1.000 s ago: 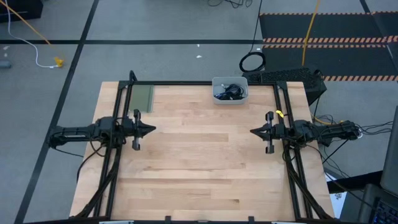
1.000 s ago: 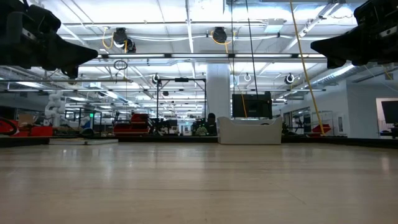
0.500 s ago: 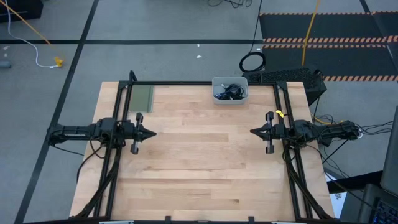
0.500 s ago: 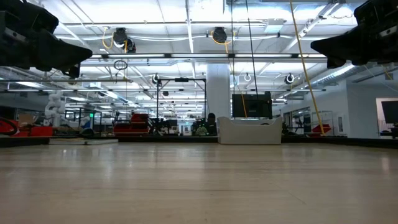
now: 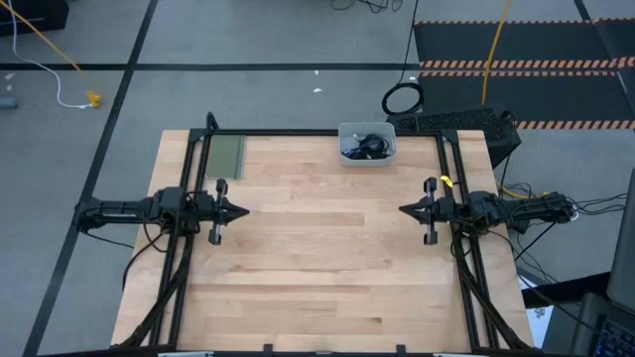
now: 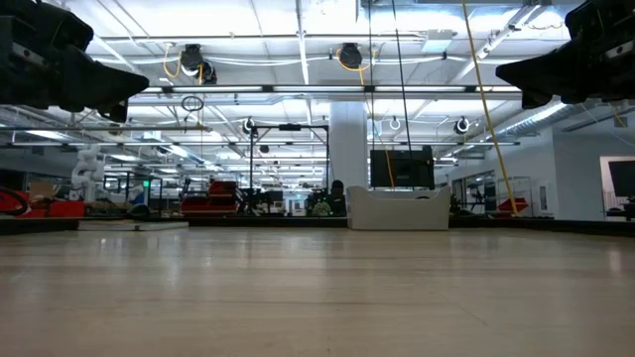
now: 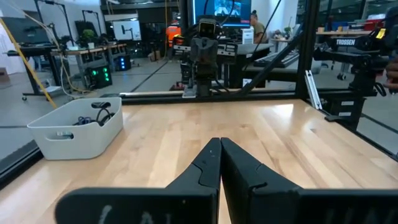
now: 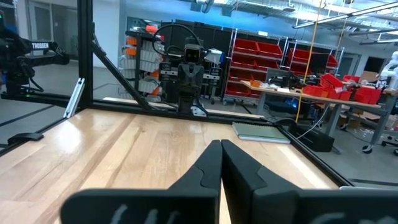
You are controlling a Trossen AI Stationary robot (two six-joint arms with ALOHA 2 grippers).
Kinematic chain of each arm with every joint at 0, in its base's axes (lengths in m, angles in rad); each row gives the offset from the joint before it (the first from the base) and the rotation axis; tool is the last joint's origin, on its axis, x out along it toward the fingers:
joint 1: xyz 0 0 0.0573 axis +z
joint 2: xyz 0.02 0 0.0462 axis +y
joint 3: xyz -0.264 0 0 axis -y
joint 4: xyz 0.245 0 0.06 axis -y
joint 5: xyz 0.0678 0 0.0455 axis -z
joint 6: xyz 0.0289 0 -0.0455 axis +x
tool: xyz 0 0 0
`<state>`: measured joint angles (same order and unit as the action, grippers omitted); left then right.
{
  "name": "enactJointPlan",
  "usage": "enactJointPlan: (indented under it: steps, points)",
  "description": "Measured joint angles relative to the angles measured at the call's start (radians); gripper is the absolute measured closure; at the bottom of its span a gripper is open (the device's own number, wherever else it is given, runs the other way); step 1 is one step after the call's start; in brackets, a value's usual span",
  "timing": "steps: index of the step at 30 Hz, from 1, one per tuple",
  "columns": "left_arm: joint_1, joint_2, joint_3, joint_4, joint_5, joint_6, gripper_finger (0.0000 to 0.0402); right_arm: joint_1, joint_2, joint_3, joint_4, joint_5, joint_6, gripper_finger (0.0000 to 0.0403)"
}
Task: Pick and place USB-C Cables
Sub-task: Return to Home Position
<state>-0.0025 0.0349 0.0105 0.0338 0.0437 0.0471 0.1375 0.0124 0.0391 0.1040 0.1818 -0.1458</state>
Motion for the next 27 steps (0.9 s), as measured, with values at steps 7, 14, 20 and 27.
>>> enactJointPlan:
  steps: [7,14,20,27]
  points:
    - [0.0,0.0,0.0,0.003,0.0,0.0,0.0392,-0.012,0.003,0.0,-0.023,0.098,-0.022,0.0403]
    - [0.001,0.0,0.0,0.056,-0.002,0.016,0.0392,-0.097,0.03,-0.008,-0.036,0.041,-0.038,0.0403]
    - [0.001,0.0,0.0,0.069,-0.002,0.026,0.0392,-0.156,0.032,-0.022,-0.037,-0.002,0.005,0.0403]
    - [0.001,0.0,0.0,0.068,-0.002,0.027,0.0392,-0.156,0.023,-0.024,-0.031,-0.003,0.009,0.0403]
